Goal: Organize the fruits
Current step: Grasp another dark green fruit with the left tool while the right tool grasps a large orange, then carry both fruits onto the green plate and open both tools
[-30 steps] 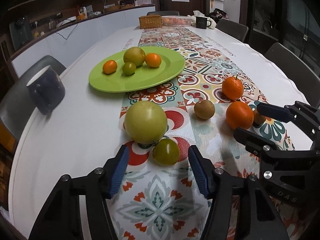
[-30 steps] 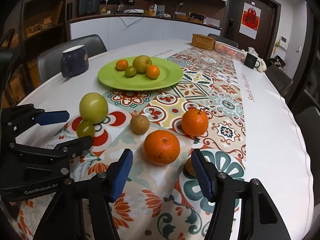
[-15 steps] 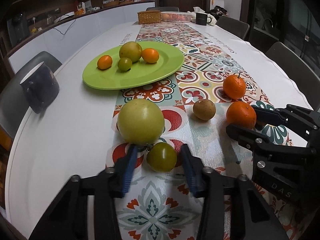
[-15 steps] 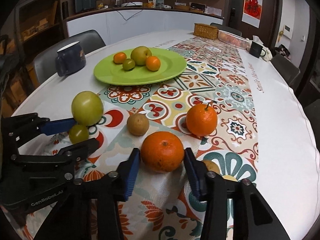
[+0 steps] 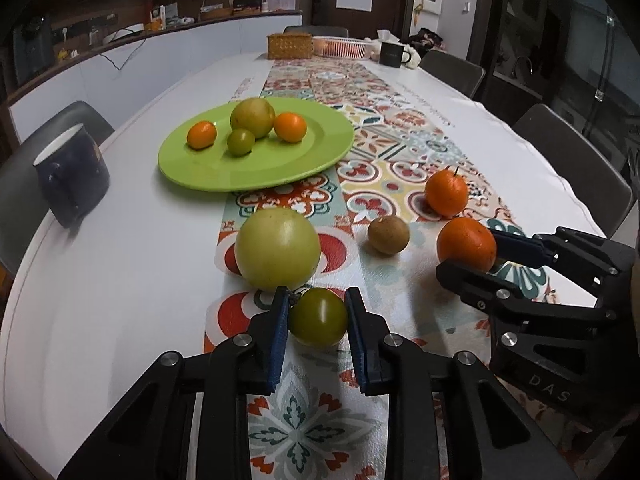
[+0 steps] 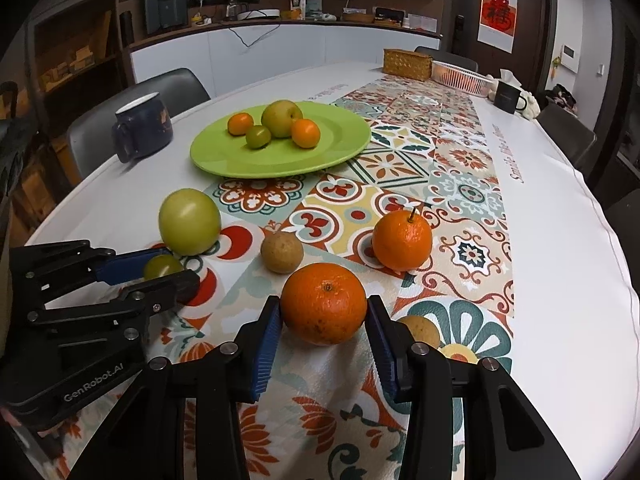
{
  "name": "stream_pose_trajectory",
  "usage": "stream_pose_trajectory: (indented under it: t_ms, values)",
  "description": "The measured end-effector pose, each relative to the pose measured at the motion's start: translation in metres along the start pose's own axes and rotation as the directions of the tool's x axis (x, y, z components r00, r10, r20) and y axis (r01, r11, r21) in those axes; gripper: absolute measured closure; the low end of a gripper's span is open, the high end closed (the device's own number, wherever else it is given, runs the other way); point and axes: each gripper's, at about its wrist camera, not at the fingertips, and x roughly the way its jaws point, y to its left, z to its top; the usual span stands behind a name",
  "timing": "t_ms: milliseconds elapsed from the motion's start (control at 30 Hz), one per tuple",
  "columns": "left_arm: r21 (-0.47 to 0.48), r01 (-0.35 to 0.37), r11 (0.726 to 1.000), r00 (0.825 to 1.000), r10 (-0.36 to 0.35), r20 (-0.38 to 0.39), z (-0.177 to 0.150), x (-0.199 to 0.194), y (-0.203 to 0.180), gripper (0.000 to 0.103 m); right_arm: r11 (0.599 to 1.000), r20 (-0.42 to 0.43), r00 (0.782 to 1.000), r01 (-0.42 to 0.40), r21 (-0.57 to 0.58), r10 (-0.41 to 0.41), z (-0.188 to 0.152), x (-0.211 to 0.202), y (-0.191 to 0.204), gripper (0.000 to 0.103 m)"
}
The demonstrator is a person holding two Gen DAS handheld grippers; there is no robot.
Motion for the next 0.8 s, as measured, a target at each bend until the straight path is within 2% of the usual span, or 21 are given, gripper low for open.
stream_pose_trajectory:
  t_ms: [367,800]
  values:
    - [0.004,0.006,1.000,0.999,-0.006,0.037,0.010,-0.029,-0.002,0.075,1.000,0.073,0.997,-0.010,-0.014,0.011,0.011,-0.030,0.008,0.060]
    - [0.053,-0.040,0.998,0.982,0.030,0.188,0.041,-0.072,0.006,0.075,0.999,0.176,0.984,-0.034,-0.009,0.035,0.044,-0.063,0.019,0.060]
